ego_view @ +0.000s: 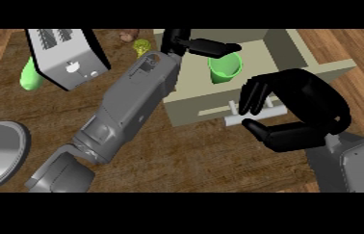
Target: Pick up the cup, place it into the drawer and close the drawer
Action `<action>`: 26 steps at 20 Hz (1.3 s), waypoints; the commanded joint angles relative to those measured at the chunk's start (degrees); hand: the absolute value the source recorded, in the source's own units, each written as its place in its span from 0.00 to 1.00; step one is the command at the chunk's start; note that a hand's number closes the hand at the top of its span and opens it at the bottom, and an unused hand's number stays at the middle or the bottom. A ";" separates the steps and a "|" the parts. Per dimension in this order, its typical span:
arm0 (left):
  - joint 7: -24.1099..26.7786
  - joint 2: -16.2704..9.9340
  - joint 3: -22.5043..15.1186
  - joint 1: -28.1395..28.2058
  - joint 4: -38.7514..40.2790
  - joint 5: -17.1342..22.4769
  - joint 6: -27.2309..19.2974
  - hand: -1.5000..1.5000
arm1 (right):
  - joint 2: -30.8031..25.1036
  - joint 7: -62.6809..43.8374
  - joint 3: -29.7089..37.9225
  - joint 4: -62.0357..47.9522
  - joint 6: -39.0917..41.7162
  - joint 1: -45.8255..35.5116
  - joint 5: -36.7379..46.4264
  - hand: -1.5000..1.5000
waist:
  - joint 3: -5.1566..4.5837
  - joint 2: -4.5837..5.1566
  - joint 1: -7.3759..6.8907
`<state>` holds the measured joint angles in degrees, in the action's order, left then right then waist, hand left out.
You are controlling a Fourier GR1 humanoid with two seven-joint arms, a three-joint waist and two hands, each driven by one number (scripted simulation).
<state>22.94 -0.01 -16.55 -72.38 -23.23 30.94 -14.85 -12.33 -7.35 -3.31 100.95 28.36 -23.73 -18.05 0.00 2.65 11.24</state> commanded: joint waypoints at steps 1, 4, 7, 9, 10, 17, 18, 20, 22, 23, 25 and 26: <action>3.50 0.01 1.48 0.31 -0.73 3.89 -1.14 0.00 | -5.19 -3.60 -4.77 0.83 7.10 1.72 1.41 1.00 | -0.05 -0.83 -1.84; 6.10 0.01 0.28 1.33 -0.34 4.53 -3.37 0.00 | -9.41 -4.99 -6.06 -0.14 10.48 3.05 4.50 1.00 | 0.01 -1.19 -3.82; 5.98 0.01 0.06 -0.40 1.02 5.84 -4.49 0.00 | -9.68 -5.75 -7.55 0.49 7.79 2.92 12.20 0.00 | 0.03 -1.29 -5.26; 6.35 0.01 1.24 1.04 1.07 6.51 -3.37 0.00 | -11.42 -2.80 -8.98 3.57 6.35 4.15 21.41 0.00 | 0.04 -1.68 -6.65; 6.08 0.01 1.51 -0.16 1.51 6.03 -3.41 0.00 | -12.38 -1.11 -9.51 3.44 5.91 7.21 24.53 0.00 | 0.09 -1.81 -7.19; 8.16 -1.19 3.39 4.75 -1.04 7.57 1.41 0.00 | -6.94 6.68 -16.09 -14.75 -4.76 7.44 40.27 0.00 | 0.06 -2.17 -11.69; 11.35 -0.03 2.65 6.61 -0.59 7.22 1.63 0.00 | -6.33 8.13 -16.93 -19.90 -5.51 5.35 41.98 0.00 | 0.07 -1.77 -11.95; 9.85 -2.08 2.71 7.13 -3.60 7.34 3.32 0.00 | -7.65 13.17 -17.54 -26.67 -5.66 3.83 44.13 0.00 | 0.09 -2.09 -13.37; 8.40 -0.76 3.12 7.75 -5.09 7.89 1.08 0.00 | -4.39 12.44 -20.06 -33.29 -7.49 0.47 47.40 0.00 | 0.08 -2.25 -13.96; 10.04 -2.01 3.02 10.37 -6.44 7.63 2.12 0.00 | -6.72 16.50 -17.15 -37.70 -7.71 -1.02 46.88 1.00 | 0.09 -2.26 -14.28; 8.62 -2.49 2.98 11.01 -7.69 7.87 2.49 0.00 | -2.06 16.61 -18.18 -45.71 -12.70 -3.72 49.84 1.00 | 0.13 -2.06 -15.44; 8.94 -3.89 2.90 13.42 -9.63 7.86 3.38 0.00 | -2.76 18.55 -16.83 -48.46 -13.68 -4.74 49.96 1.00 | 0.12 -2.28 -15.54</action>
<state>32.03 -2.09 -13.65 -62.74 -29.31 38.70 -12.74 -16.79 6.71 -20.66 64.61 19.05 -24.52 28.36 0.11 0.52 -2.93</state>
